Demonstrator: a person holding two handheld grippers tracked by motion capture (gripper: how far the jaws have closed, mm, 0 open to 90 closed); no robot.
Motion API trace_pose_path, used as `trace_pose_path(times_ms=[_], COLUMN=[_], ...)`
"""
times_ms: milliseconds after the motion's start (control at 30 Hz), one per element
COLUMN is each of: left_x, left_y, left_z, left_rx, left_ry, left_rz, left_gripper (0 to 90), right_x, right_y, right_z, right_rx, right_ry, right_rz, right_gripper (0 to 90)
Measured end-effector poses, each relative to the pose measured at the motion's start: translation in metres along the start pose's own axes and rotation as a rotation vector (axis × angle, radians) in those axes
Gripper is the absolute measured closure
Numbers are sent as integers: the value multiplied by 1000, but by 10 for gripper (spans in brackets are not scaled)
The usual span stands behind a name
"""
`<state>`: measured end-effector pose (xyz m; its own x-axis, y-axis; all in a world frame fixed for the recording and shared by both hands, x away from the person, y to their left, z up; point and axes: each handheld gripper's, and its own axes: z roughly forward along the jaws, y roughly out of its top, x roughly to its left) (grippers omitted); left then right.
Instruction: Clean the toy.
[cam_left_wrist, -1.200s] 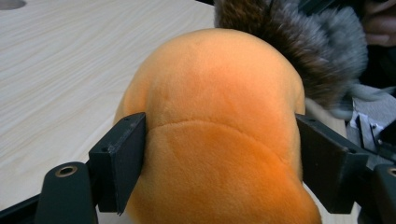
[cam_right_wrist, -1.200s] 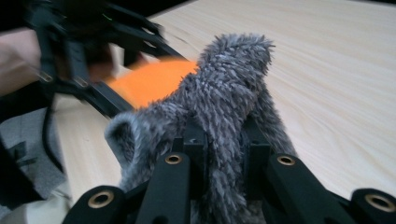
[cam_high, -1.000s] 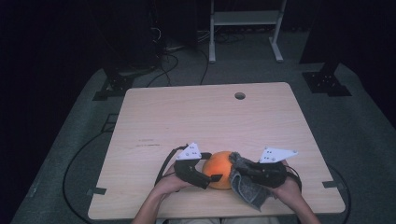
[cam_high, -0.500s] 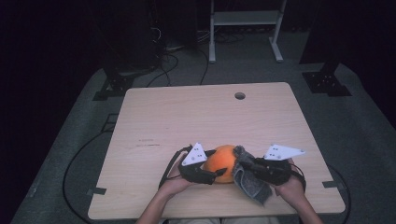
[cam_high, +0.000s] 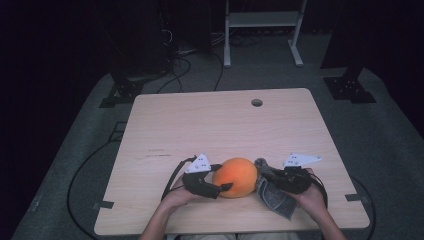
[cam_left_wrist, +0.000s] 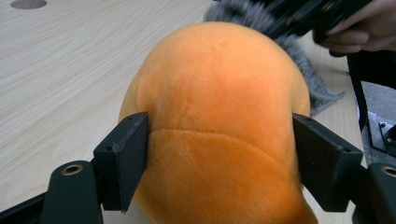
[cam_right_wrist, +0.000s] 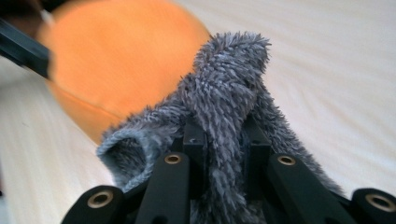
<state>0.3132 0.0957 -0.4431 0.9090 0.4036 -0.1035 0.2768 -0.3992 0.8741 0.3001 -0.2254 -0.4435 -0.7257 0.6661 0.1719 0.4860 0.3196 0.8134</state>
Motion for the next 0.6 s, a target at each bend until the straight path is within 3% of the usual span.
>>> trace_pose_path(times_ms=[100, 167, 233, 267, 300, 333, 367, 400, 433, 467, 567, 600], left_x=[1, 1, 2, 2, 2, 2, 1, 1, 0, -3, -9, -12], left_y=[-1, -1, -2, -3, -3, -3, -4, -4, -4, -2, 0, 1], left_z=[1, 0, 0, 0, -1, -1, -1, -1, -1, 2, 7, 8], left_rx=[-6, -7, -3, -4, -3, -3, -6, -6, -10, -9, -10, -7], left_ry=[-6, -7, -7, -8, -7, -8, -11, -11, -12, -10, -9, -9], left_rz=[-5, -6, -6, -7, -5, -4, -6, -6, -9, 13, 41, 63], left_gripper=[239, 238, 237, 237, 236, 236, 232, 230, 227, 224, 224, 224], right_x=[8, 11, 12, 12, 7, 7, 3, 3, 3, 5, 17, 17], right_y=[10, 12, 9, 9, 5, 5, 1, 1, 1, 4, 18, 18], right_z=[-7, -7, 3, 3, 4, 4, 1, 1, -4, -8, -16, -16], right_rx=[-89, -96, -44, -44, -6, -6, 33, 33, 13, -14, -108, -108], right_ry=[76, 88, 76, 76, 42, 42, -4, -4, 0, 8, 70, 70], right_rz=[1, -5, -25, -25, -20, -20, -25, -25, -14, -22, -50, -50], right_gripper=[753, 754, 752, 752, 752, 752, 754, 754, 754, 753, 753, 753])
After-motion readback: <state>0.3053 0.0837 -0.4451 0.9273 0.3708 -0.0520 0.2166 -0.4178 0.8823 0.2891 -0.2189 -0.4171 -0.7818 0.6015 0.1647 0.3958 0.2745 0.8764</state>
